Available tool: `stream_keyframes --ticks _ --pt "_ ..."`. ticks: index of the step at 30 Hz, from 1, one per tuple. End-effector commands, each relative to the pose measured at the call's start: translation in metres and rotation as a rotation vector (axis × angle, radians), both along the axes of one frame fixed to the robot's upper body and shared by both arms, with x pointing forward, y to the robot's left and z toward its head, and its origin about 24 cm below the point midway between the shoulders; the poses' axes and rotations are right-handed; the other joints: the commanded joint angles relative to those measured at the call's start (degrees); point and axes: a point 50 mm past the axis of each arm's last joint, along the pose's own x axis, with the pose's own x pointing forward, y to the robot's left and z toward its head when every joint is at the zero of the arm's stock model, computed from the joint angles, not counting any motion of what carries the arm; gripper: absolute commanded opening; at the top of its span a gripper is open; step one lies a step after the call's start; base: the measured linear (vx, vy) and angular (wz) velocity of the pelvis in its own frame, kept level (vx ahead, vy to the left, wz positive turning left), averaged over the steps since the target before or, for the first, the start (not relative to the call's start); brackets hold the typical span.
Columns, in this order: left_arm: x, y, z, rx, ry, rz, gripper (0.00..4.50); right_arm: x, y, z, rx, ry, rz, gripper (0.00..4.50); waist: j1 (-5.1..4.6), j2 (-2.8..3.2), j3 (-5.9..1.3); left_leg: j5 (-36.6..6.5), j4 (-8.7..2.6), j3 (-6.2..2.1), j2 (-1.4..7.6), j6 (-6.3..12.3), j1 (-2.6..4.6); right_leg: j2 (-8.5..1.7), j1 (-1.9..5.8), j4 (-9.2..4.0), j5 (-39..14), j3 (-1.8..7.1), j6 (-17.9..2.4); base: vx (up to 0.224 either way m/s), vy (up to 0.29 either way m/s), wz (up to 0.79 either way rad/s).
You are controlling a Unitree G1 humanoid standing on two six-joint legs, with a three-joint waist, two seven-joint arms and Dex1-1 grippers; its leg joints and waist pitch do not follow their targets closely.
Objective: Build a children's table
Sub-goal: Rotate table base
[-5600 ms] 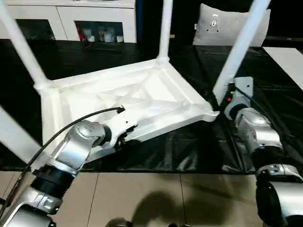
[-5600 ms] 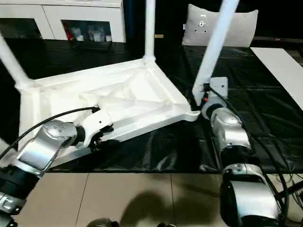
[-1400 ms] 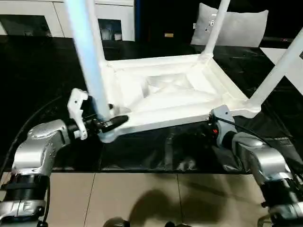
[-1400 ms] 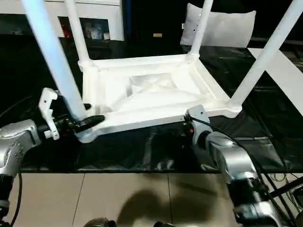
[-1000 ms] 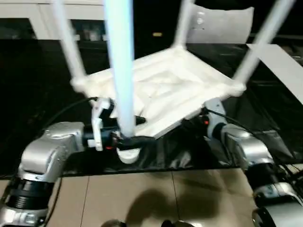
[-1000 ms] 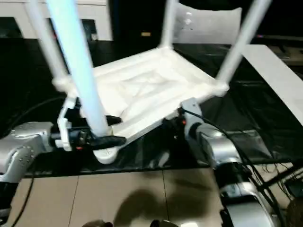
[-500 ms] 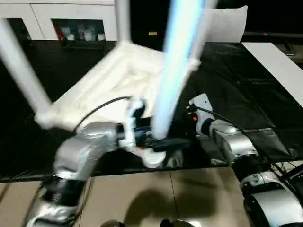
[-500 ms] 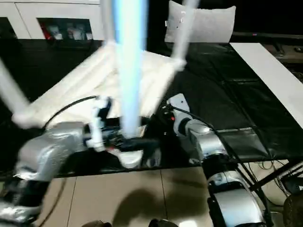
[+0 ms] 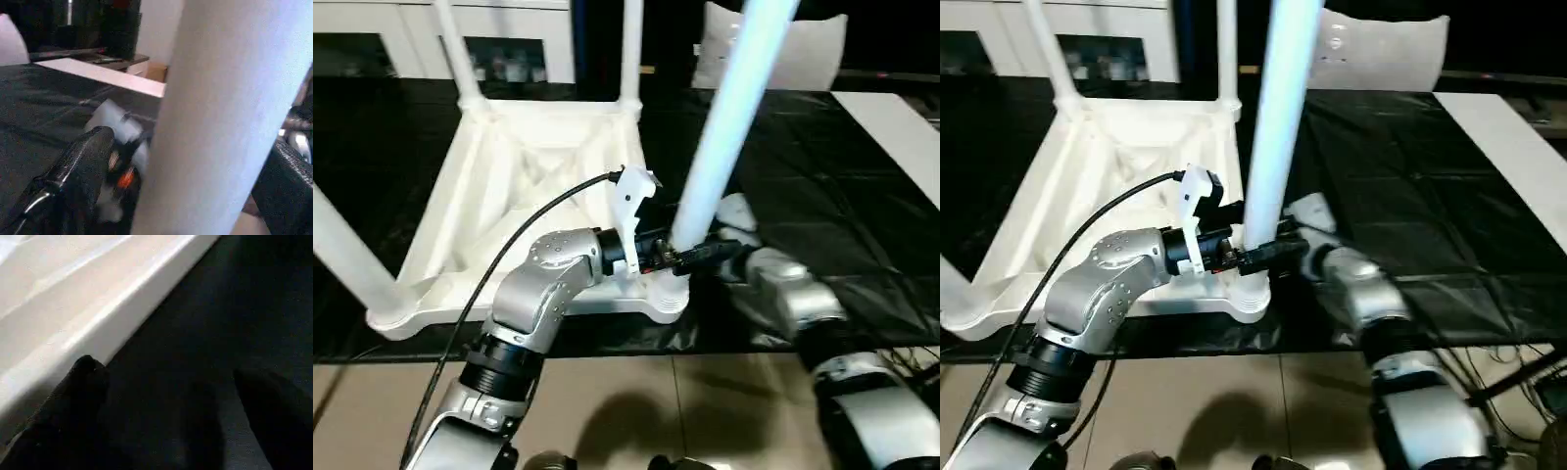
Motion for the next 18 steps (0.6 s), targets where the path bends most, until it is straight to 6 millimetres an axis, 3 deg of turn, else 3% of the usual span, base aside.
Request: stream_keyframes --ticks 1,8,11,13,15,18 --pt "-0.001 -0.001 -0.003 0.027 -0.015 -0.008 4.39 -0.003 -0.011 -0.006 0.008 0.015 -0.039 4.5 0.27 0.05 -5.03 -2.2 -3.46 -2.83 6.0 5.41 0.69 -7.78 3.92 -2.93 -8.8 5.53 -10.2 0.0 0.0 0.0" --pt "-0.013 0.021 -0.019 0.128 0.003 -0.075 4.39 -0.01 -0.046 -0.001 0.002 -0.005 -0.075 4.5 0.48 0.1 -4.8 -4.0 -3.55 -2.87 5.95 5.14 0.73 -7.63 3.87 -3.3 -11.8 5.36 -9.5 0.0 0.0 0.0" --pt "-0.019 0.042 -0.033 0.235 0.023 -0.118 4.39 -0.021 -0.054 0.01 0.035 -0.061 0.03 4.5 0.56 0.1 -4.65 -4.8 -3.66 -2.89 6.07 5.49 0.71 -7.54 3.84 -3.32 -12.6 5.41 -8.3 0.0 0.0 0.0" --pt "-0.019 0.047 -0.036 0.266 0.031 -0.123 4.13 -0.024 -0.057 0.013 0.027 -0.087 0.045 4.5 0.36 0.12 -4.67 -4.8 -3.67 -2.9 6.05 5.44 0.78 -7.5 3.73 -3.4 -13.2 5.36 -8.4 0.0 0.0 0.0" --pt "-0.013 0.059 -0.045 0.363 0.032 -0.092 4.01 -0.033 -0.061 0.02 0.05 -0.098 0.102 4.5 0.6 0.62 -4.56 -6.0 -3.67 -2.84 5.96 5.3 1.07 -7.4 3.55 -3.83 -15.1 5.36 -7.7 0.0 0.0 0.0" --pt "-0.008 0.068 -0.052 0.446 0.018 -0.075 3.8 -0.04 -0.062 0.029 0.067 -0.126 0.144 4.5 0.74 0.5 -4.49 -7.5 -3.86 -3.05 5.93 5.08 1.1 -7.22 3.51 -4.43 -18.0 5.19 -5.6 0.0 0.0 0.0"
